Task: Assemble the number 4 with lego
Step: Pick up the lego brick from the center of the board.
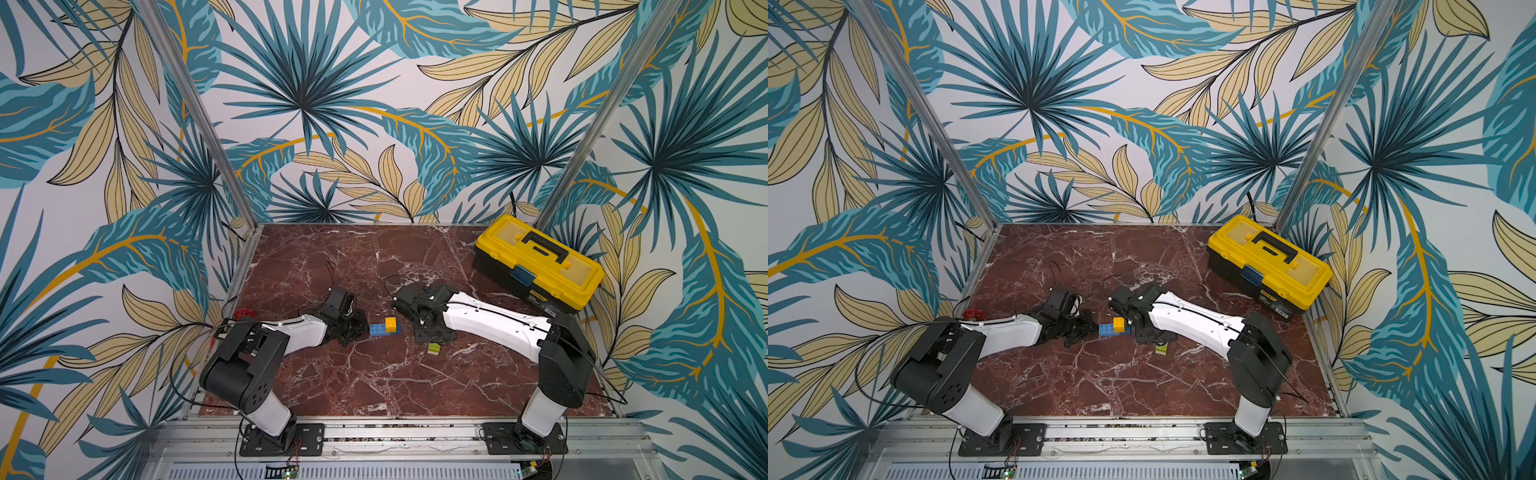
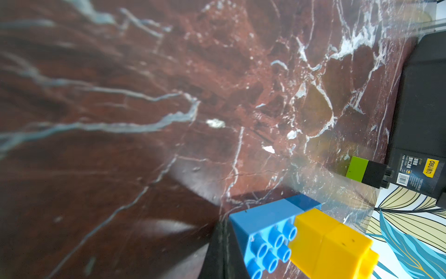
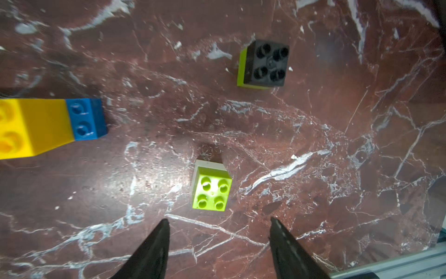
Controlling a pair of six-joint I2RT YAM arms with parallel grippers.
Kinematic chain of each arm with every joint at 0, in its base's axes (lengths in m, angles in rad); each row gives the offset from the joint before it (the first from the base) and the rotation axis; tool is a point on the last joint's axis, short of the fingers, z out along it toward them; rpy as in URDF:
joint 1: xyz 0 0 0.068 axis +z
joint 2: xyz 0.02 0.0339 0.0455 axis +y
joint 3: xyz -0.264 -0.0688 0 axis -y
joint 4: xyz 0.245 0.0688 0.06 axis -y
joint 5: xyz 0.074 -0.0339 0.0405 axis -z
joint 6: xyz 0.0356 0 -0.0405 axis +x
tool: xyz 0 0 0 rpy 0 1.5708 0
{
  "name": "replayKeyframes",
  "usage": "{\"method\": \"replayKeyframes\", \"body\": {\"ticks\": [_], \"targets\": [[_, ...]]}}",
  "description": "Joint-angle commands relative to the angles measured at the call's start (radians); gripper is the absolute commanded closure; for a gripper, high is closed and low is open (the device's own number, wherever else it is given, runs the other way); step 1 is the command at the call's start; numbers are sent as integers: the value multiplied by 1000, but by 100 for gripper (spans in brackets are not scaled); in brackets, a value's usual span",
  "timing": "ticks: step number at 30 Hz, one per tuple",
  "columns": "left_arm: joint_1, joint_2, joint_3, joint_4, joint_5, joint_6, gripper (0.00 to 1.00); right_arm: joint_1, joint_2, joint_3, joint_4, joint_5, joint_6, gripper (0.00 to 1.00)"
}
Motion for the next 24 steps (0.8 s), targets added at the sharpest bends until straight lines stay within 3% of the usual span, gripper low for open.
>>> {"method": "replayKeyframes", "body": {"ticks": [1,11,19,24], "targets": [[-12,35,30,-19,-5,20,100,-10,-19,-32,91,-28,30,33],[-26,15,-8,9,4,-13,100,-61,86,-31,106,-124,43,36],[-36,3,-13,-1,7,-14,100,-104,97,-37,88,-106,46,36],[-35,-6,-21,-7,5,-15,100,-128,62,23,75,-50,-64,34]]}}
